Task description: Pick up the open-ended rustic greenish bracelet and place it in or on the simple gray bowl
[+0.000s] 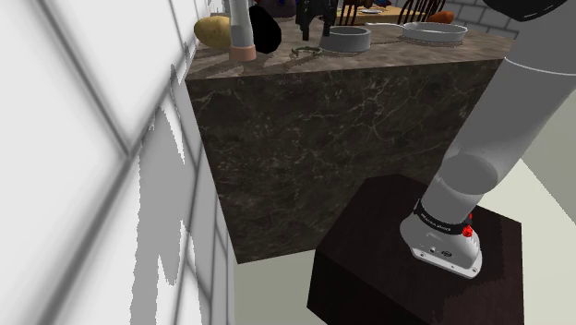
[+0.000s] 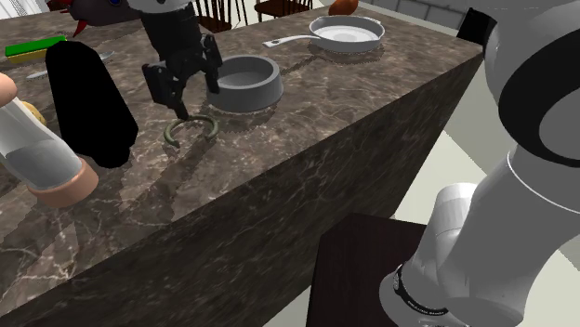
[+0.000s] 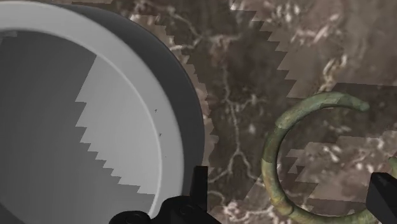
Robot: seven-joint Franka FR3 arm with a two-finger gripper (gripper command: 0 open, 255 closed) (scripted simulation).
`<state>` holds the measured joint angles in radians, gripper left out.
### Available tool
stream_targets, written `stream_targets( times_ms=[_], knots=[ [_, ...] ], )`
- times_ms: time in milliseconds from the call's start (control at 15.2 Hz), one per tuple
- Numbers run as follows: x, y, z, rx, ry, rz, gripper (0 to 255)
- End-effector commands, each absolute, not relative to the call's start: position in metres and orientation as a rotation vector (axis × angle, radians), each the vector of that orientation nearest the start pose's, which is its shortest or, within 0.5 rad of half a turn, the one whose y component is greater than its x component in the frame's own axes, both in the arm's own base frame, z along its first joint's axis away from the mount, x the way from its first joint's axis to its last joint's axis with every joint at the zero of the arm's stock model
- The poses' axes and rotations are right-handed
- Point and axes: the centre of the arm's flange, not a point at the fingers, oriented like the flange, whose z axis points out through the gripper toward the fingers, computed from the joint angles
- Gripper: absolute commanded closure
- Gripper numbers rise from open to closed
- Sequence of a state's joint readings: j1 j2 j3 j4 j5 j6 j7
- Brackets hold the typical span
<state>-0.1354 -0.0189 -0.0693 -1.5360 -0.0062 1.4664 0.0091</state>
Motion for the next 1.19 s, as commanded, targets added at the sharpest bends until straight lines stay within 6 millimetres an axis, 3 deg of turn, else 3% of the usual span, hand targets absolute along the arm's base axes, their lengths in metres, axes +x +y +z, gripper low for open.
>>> stream_targets(
  times_ms=[0,264,792,858,1122],
  knots=[
    [0.529,-0.112,0.633,-3.121,0.342,0.083,0],
    [0.528,-0.112,0.609,-3.121,0.342,0.083,0],
    [0.528,-0.112,0.609,-3.121,0.341,0.083,0],
    [0.528,-0.112,0.609,-3.121,0.341,0.083,255],
    [0.528,-0.112,0.611,-3.120,0.342,0.083,255]
  ],
)
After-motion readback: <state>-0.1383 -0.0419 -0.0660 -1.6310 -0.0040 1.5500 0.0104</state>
